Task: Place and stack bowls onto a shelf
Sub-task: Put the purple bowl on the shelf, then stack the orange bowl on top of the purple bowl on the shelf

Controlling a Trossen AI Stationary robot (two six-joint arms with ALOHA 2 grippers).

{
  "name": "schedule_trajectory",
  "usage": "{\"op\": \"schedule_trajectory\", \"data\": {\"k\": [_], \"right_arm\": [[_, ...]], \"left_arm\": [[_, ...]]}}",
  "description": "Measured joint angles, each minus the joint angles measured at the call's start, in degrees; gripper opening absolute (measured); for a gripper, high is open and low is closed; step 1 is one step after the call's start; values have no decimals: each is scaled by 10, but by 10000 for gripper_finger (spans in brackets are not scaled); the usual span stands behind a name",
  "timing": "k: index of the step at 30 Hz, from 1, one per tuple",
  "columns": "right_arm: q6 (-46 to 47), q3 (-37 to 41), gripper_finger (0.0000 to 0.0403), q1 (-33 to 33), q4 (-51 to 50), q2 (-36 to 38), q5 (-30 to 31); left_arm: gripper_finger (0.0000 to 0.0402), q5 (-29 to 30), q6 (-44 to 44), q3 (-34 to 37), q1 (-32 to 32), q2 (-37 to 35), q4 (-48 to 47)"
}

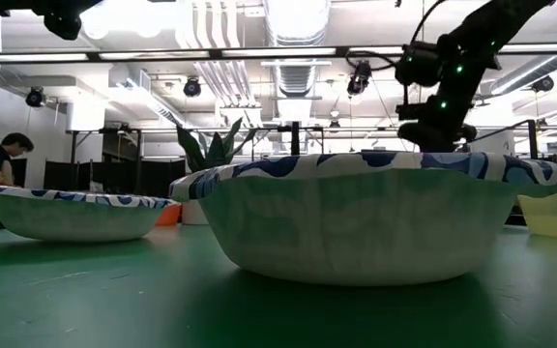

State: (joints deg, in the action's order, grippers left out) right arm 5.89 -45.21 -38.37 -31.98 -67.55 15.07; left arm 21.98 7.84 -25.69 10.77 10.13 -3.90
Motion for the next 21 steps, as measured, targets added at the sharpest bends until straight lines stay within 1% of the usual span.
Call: {"op": "schedule_trajectory", "data": {"k": [5,12,15,21], "right_arm": [[-6,0,9,-1,7,-18,8],[-6,0,12,-1,15,-21,8],[-1,0,28,-1,15,-21,8],[5,0,84,-3,14,-17,10]], "left_arm": [[96,0,0,0,0,0,0],[96,0,0,0,0,0,0],[96,0,1,0,0,0,0],[96,0,2,0,0,0,0]]}}
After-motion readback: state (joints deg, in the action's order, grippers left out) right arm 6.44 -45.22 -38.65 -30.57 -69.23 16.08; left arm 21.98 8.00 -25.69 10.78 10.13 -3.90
